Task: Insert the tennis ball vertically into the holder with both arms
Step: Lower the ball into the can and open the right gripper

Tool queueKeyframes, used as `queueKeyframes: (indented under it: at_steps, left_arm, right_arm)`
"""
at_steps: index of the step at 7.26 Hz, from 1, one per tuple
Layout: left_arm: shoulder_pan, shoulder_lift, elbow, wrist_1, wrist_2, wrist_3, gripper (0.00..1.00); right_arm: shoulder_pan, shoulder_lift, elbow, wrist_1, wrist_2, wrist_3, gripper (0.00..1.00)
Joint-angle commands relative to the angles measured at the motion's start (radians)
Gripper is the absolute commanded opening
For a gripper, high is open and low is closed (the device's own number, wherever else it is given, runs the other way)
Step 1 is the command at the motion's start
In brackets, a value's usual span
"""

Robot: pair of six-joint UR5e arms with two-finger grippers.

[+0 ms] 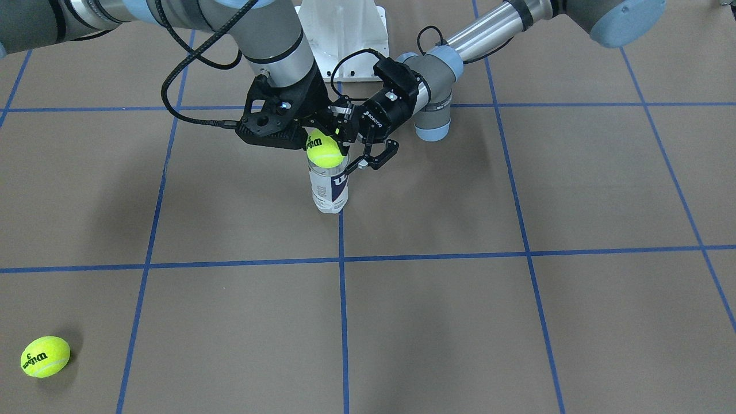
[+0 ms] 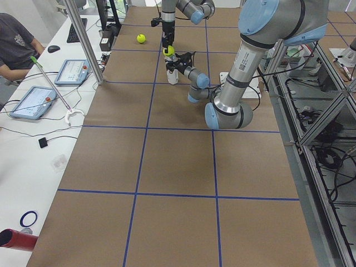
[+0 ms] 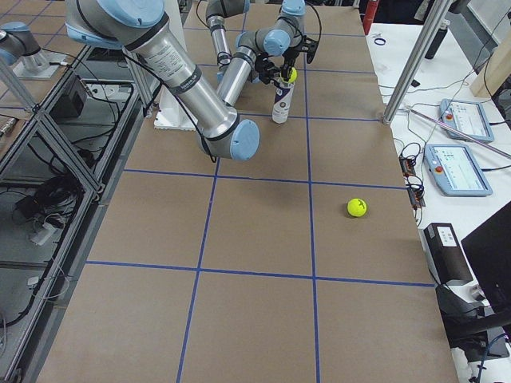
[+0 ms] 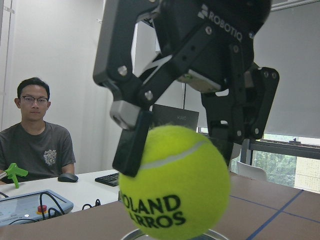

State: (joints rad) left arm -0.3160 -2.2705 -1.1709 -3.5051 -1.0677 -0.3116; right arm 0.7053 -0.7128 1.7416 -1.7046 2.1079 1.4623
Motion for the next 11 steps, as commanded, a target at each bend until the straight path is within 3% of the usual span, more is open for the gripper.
queueKeyframes:
  at_steps: [1,2,11]
  left_arm:
    - [0.000,0.000,-0.001,0.000,0.000,0.000,0.88]
    - [0.000,-0.001,-0.003,0.000,0.000,0.000,0.88]
    - [0.005,0.000,0.001,0.002,0.000,0.000,0.88]
  right_arm:
    - [-0.006,-0.011,0.006,0.000,-0.002,0.001,0.77]
    - [-0.006,-0.011,0.006,0.000,-0.002,0.001,0.99]
    - [0.025,-0.069,0.085,0.000,-0.009,-0.010,0.99]
